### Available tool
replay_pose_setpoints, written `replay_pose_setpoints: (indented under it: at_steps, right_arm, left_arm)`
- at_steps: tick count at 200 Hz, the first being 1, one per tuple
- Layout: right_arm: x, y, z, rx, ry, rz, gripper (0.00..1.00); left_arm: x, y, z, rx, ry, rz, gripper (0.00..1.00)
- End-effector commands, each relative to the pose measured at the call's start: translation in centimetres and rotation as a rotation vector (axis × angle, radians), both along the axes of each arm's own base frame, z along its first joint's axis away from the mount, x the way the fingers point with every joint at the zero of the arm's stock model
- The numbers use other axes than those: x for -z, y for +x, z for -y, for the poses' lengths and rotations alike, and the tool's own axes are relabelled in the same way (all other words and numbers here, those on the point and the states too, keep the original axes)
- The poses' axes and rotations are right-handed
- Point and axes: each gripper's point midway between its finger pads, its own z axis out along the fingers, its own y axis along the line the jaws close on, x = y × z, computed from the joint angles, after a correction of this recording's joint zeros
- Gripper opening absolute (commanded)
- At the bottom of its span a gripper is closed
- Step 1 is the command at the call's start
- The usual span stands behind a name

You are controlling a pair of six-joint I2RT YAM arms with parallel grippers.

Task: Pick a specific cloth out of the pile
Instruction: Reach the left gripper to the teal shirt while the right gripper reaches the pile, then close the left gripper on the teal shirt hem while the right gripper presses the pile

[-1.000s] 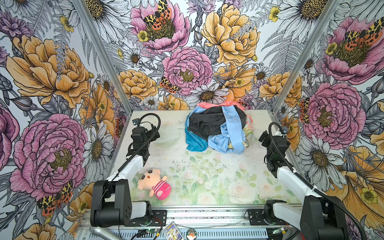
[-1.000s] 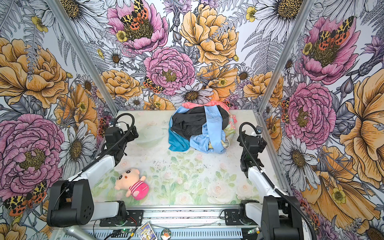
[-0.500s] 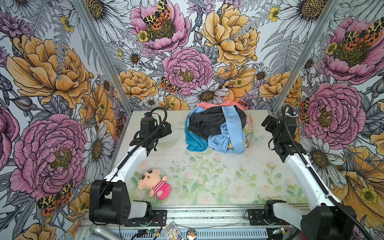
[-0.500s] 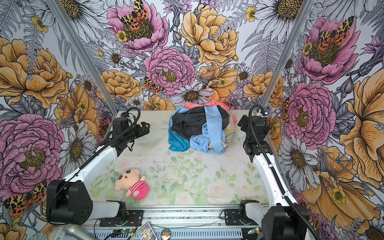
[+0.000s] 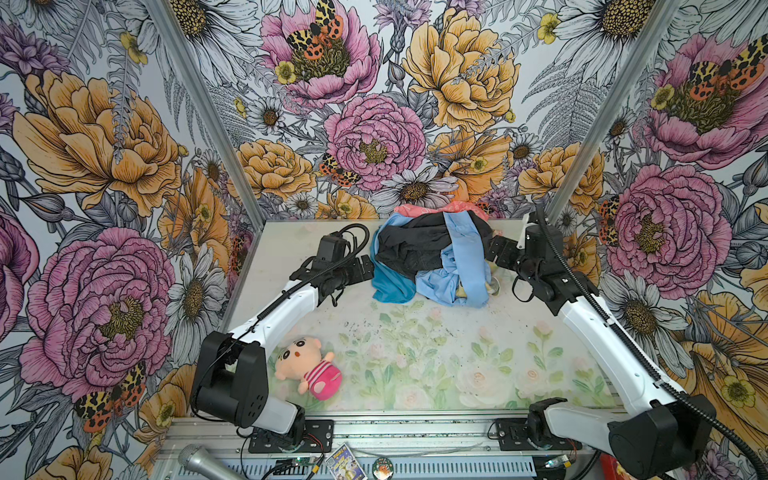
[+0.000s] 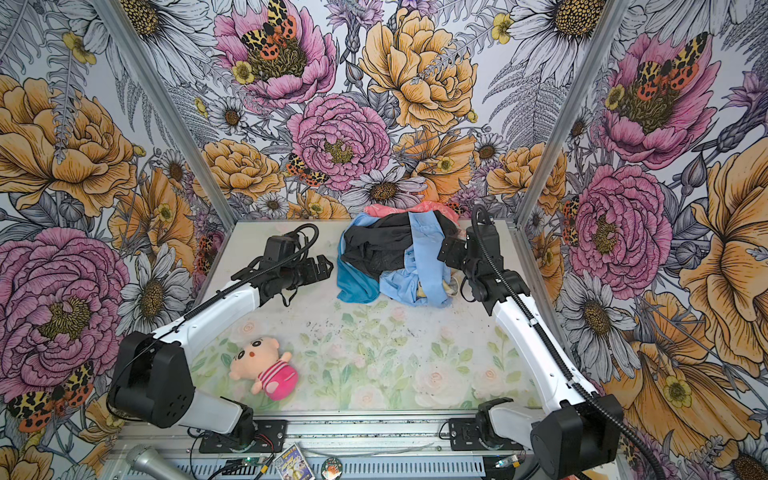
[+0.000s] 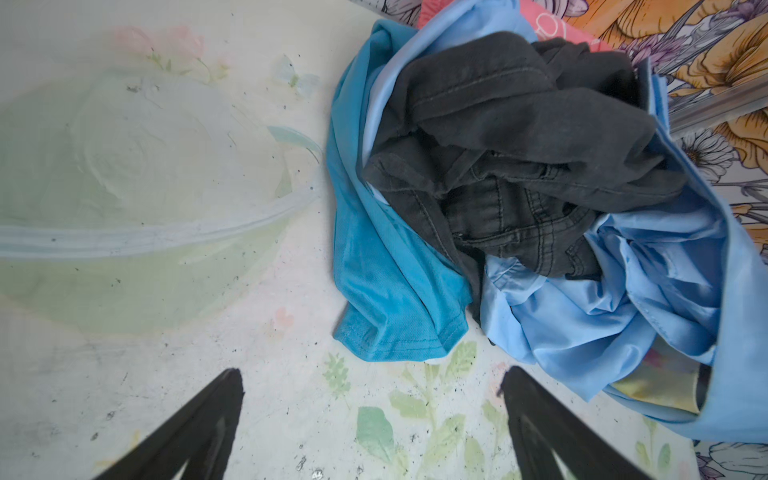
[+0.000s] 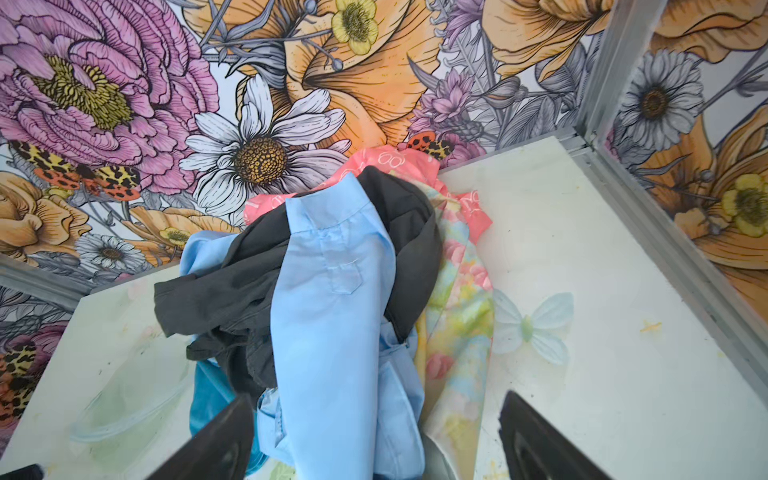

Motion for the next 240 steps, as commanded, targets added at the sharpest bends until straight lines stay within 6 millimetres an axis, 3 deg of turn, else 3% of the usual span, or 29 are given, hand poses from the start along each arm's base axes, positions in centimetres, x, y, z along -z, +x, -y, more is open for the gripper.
replay_pose_setpoints:
  at_steps: [1, 81, 95, 98, 106, 176, 240]
  right_arm:
    - [-0.4, -0.7, -1.2, -0.035, 0.044, -0.030, 0.90]
    - [-0.7, -2.5, -5.8, -0.218, 0.104, -0.091, 0.84]
    - [-0.7, -2.8, -6.9, -0.258, 0.103, -0.108, 0.83]
    - [-0.6, -2.8, -7.1, -0.265, 0.098, -0.110, 0.83]
    - [-0.5, -3.0, -7.6, -0.281, 0.084, -0.119, 0.82]
    - [0.3, -3.5, -10.6, -0.348, 0.053, -0.145, 0.80]
    - [-0.8, -3.0, -10.5, -0.317, 0.036, -0.114, 0.80]
  left_arm:
    - [1.0, -0.5, 2.0, 0.032, -0.020, -0.060, 0.95]
    - [6.2, 0.0, 6.4, 0.088, 0.081, -0.210, 0.85]
    - [6.7, 0.4, 6.5, 0.080, 0.105, -0.227, 0.83]
    - [8.1, 0.3, 6.4, 0.079, 0.121, -0.255, 0.83]
    - [8.8, 0.5, 6.4, 0.074, 0.139, -0.269, 0.83]
    - [11.9, 2.0, 6.0, 0.047, 0.237, -0.300, 0.75]
    - [13.8, 2.8, 6.5, 0.054, 0.268, -0.331, 0.59]
